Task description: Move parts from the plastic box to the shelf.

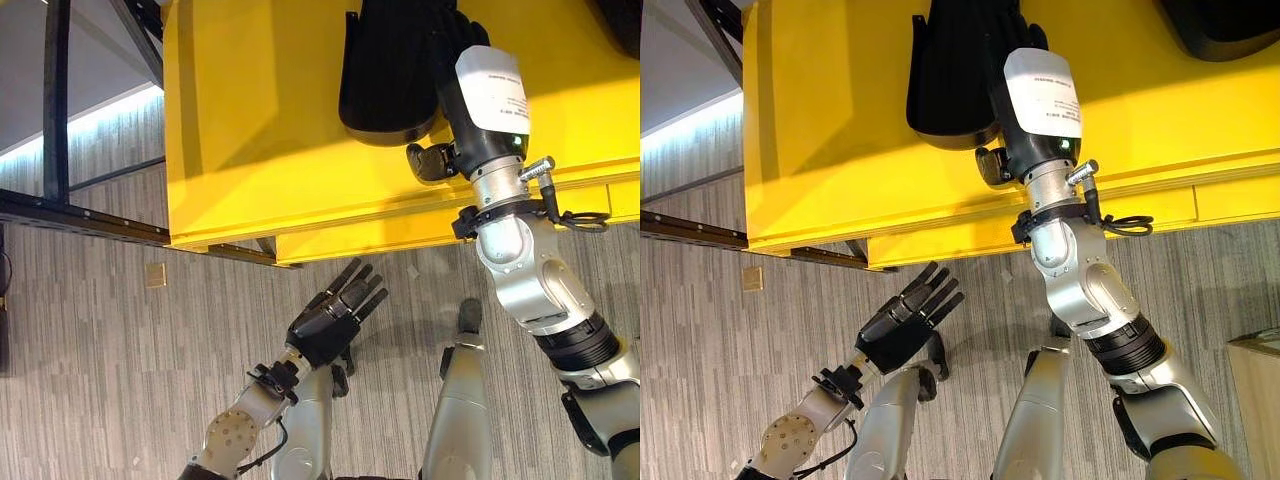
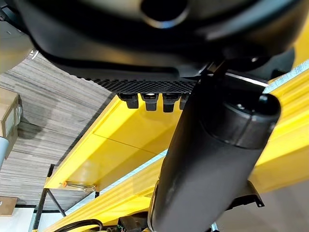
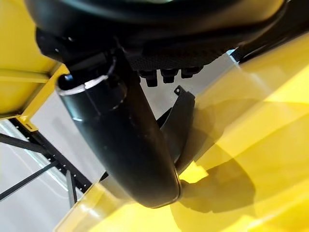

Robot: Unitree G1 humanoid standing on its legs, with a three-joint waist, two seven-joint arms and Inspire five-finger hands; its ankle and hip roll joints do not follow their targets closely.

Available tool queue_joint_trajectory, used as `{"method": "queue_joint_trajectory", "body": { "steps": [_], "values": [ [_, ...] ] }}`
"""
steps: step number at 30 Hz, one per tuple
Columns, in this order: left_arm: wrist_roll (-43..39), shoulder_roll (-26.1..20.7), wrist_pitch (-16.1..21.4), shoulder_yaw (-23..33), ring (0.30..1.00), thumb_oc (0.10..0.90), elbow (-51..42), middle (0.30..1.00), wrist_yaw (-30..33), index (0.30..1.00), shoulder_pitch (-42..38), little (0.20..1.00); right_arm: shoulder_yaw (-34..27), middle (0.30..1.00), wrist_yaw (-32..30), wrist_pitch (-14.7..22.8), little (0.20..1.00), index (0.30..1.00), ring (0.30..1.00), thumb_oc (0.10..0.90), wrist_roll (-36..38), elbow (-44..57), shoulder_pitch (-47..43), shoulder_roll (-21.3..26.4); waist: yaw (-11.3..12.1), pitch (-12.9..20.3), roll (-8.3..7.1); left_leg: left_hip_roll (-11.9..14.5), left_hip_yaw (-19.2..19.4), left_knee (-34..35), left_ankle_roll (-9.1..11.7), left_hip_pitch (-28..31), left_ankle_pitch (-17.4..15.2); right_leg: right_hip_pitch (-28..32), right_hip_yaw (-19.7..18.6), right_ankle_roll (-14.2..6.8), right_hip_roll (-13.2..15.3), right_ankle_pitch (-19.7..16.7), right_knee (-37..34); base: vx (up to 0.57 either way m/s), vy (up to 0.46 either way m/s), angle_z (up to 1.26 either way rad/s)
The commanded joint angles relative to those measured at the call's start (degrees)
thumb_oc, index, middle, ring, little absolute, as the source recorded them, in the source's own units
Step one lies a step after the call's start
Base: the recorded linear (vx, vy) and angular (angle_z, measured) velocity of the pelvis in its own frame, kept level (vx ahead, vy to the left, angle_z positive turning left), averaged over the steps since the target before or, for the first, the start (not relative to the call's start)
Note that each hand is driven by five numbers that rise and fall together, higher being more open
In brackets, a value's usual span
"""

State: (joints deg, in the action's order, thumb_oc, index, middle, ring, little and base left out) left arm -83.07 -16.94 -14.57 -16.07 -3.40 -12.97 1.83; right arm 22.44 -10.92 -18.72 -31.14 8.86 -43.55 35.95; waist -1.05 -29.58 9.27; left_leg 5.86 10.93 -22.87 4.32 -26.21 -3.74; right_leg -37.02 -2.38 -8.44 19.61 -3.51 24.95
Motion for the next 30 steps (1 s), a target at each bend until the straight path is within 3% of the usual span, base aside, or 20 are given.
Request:
{"method": "queue_joint_trajectory", "body": {
  "steps": [1,13,25,30],
  "values": [
    [-3.52,-0.90,1.36,0.57,1.000,0.900,-12.09,1.000,-3.72,1.000,2.27,1.000,0.14,1.000,-2.26,4.24,1.000,1.000,1.000,0.900,-0.21,9.03,-9.16,-0.54,1.27,-0.22,3.52,-2.45,-1.58,-2.90,-3.72,-1.57,-3.33,2.68,2.05,4.00,-2.07,12.46,10.29,0.00,0.000,0.00],
    [-3.33,-0.96,1.86,1.31,1.000,0.900,-11.87,1.000,-4.18,1.000,2.69,1.000,-0.37,1.000,-4.90,4.80,1.000,1.000,1.000,0.900,3.24,8.85,-8.57,-1.01,1.66,-0.22,2.93,-2.42,-1.68,-4.70,-4.23,-1.87,-4.37,3.56,2.31,4.32,-1.86,13.29,11.34,0.00,0.000,0.00],
    [-2.96,-1.05,1.98,0.66,1.000,0.900,-11.10,1.000,-4.35,1.000,2.59,1.000,-2.81,1.000,-14.17,5.07,1.000,1.000,1.000,0.900,5.14,3.62,-8.55,-2.94,2.23,-0.22,3.04,-2.74,-2.14,-7.43,-4.74,-2.06,-6.07,4.71,2.35,4.86,-1.38,14.43,13.27,0.03,-0.004,0.03],
    [-2.88,-1.30,1.86,0.61,1.000,0.900,-10.57,1.000,-4.61,1.000,2.47,1.000,-3.45,1.000,-15.27,4.63,1.000,1.000,1.000,0.900,5.04,2.60,-8.76,-2.82,2.36,-0.22,2.95,-2.86,-2.28,-7.88,-4.84,-2.04,-6.44,5.11,2.51,5.03,-1.22,14.55,13.48,0.01,-0.003,0.01]
  ]
}}
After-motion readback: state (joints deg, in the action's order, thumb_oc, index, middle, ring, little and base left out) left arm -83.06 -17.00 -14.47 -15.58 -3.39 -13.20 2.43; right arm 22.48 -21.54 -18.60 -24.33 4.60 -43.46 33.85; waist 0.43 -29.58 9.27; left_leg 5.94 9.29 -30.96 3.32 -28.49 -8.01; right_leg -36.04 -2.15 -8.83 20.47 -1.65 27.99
